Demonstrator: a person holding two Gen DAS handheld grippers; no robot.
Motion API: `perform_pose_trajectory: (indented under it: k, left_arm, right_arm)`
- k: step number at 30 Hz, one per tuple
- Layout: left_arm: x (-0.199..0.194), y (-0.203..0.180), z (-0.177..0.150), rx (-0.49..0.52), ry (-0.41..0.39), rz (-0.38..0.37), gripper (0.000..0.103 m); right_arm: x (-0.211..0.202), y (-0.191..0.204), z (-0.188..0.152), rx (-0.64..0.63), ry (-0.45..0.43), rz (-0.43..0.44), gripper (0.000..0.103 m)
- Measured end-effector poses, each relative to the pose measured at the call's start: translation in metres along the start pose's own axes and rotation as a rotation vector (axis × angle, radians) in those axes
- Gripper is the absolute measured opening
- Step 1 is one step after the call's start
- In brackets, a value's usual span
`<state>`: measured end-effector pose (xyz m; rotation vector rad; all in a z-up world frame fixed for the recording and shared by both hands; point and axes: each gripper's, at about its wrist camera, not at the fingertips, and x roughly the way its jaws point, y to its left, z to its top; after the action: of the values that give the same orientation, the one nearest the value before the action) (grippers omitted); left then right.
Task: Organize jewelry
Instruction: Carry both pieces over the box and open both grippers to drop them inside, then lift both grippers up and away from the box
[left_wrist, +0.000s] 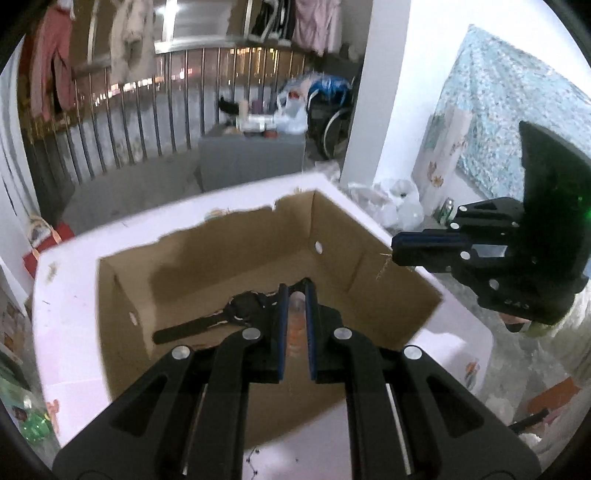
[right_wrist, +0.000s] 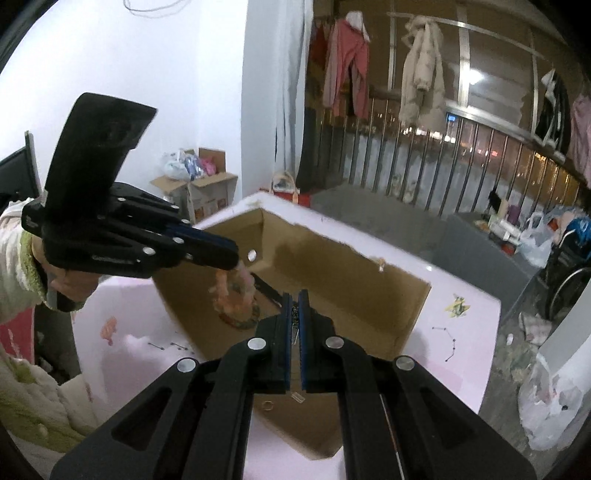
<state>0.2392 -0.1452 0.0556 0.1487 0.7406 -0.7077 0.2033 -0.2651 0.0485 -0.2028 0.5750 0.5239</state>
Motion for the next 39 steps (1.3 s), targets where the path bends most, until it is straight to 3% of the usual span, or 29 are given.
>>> perform_pose_trajectory:
  k: [9, 11, 14, 17, 21, 23, 26, 31, 36, 39]
  left_arm:
    - [0.075, 0.013, 0.008, -0.021, 0.17, -0.01, 0.008]
    - [0.081, 0.014, 0.008, -0.028, 0.184, -0.005, 0.01]
    - [0.082, 0.016, 0.008, -0.038, 0.176, 0.002, 0.02]
    - [0.077, 0.019, 0.006, -0.043, 0.169, 0.013, 0.02]
    - [0.063, 0.02, 0.003, -0.046, 0.142, 0.042, 0.021]
    - [0.048, 0.021, 0.003, -0.056, 0.11, 0.064, 0.028]
    - [0.019, 0.022, -0.002, -0.074, 0.058, 0.093, 0.038]
    - [-0.038, 0.031, -0.016, -0.138, -0.015, 0.183, 0.054]
    - [-0.074, 0.043, -0.039, -0.207, -0.023, 0.312, 0.079]
    - [-0.079, 0.055, -0.057, -0.281, -0.006, 0.366, 0.083]
  right_arm:
    - [0.041, -0.019, -0.01, 0.005, 0.098, 0.018, 0.004]
    - [0.047, -0.022, -0.013, 0.009, 0.117, 0.018, 0.004]
    - [0.05, -0.024, -0.016, 0.019, 0.125, 0.014, 0.005]
    - [0.048, -0.026, -0.017, 0.04, 0.117, 0.012, 0.005]
    - [0.038, -0.027, -0.018, 0.076, 0.101, 0.003, 0.005]
    - [0.028, -0.029, -0.019, 0.11, 0.085, -0.003, 0.007]
    - [0.009, -0.028, -0.021, 0.166, 0.05, -0.025, 0.022]
    - [-0.022, -0.021, -0.027, 0.249, -0.003, -0.055, 0.036]
    - [-0.031, -0.015, -0.037, 0.374, 0.002, -0.09, 0.049]
    - [-0.032, -0.021, -0.044, 0.46, 0.018, -0.122, 0.053]
